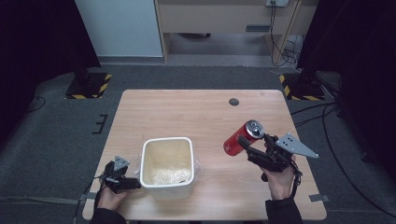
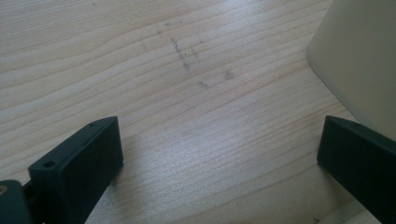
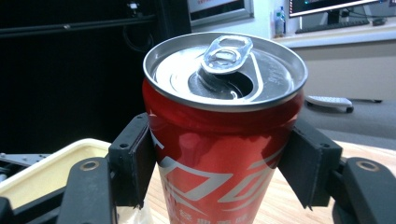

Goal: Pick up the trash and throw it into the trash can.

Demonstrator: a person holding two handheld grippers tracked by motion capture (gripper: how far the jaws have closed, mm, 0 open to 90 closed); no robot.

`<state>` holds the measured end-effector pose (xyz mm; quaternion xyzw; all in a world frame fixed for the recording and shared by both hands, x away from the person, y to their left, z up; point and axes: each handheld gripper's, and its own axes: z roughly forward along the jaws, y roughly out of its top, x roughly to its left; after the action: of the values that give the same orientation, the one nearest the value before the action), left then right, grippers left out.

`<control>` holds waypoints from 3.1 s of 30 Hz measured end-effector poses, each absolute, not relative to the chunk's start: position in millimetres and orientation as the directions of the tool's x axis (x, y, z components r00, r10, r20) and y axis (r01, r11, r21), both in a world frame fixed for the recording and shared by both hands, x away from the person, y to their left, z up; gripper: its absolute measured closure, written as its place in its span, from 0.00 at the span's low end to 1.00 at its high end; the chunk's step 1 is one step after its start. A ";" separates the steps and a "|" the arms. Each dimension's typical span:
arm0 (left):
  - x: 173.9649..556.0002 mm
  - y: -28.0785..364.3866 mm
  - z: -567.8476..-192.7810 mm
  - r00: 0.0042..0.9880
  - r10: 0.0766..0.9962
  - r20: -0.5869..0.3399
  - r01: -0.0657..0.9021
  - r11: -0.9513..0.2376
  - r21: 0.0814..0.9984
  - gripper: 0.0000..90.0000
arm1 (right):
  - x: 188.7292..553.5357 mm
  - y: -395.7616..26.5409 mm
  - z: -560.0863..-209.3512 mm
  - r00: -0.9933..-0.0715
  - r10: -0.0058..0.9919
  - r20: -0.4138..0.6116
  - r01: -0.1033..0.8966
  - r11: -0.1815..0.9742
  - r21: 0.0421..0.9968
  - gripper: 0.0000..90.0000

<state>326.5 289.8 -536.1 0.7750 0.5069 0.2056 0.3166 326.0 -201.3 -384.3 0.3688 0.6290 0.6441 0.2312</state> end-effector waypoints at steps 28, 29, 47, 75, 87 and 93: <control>326.6 289.8 -536.1 0.402 0.916 -0.002 0.655 -0.286 0.699 0.00 | 303.2 -167.9 -353.5 -0.756 0.638 0.149 0.094 -0.119 0.988 0.37; 326.6 289.8 -536.1 0.402 0.916 -0.002 0.655 -0.286 0.699 0.00 | 302.7 -167.0 -352.5 -0.758 0.635 0.148 0.095 -0.117 0.989 0.37; 326.6 289.8 -536.2 0.402 0.916 -0.002 0.655 -0.286 0.699 0.00 | 309.6 -124.6 -347.3 -0.821 0.548 0.157 0.103 -0.128 0.986 0.37; 326.6 289.7 -536.2 0.401 0.916 -0.003 0.655 -0.284 0.700 0.00 | 322.9 -52.8 -394.3 -0.856 0.492 0.157 0.195 0.028 0.980 0.37; 326.6 289.7 -536.2 0.401 0.916 -0.002 0.655 -0.286 0.699 0.00 | 322.1 -38.3 -419.5 -0.859 0.496 0.128 0.217 0.127 0.968 0.37; 326.6 289.7 -536.2 0.401 0.916 -0.002 0.655 -0.285 0.699 0.00 | 322.1 -34.0 -427.1 -0.860 0.497 0.119 0.223 0.156 0.962 0.34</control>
<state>326.6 289.7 -536.2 0.7748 0.5070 0.2059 0.3167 322.1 -34.0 -427.1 0.2392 0.7516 0.6042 0.1133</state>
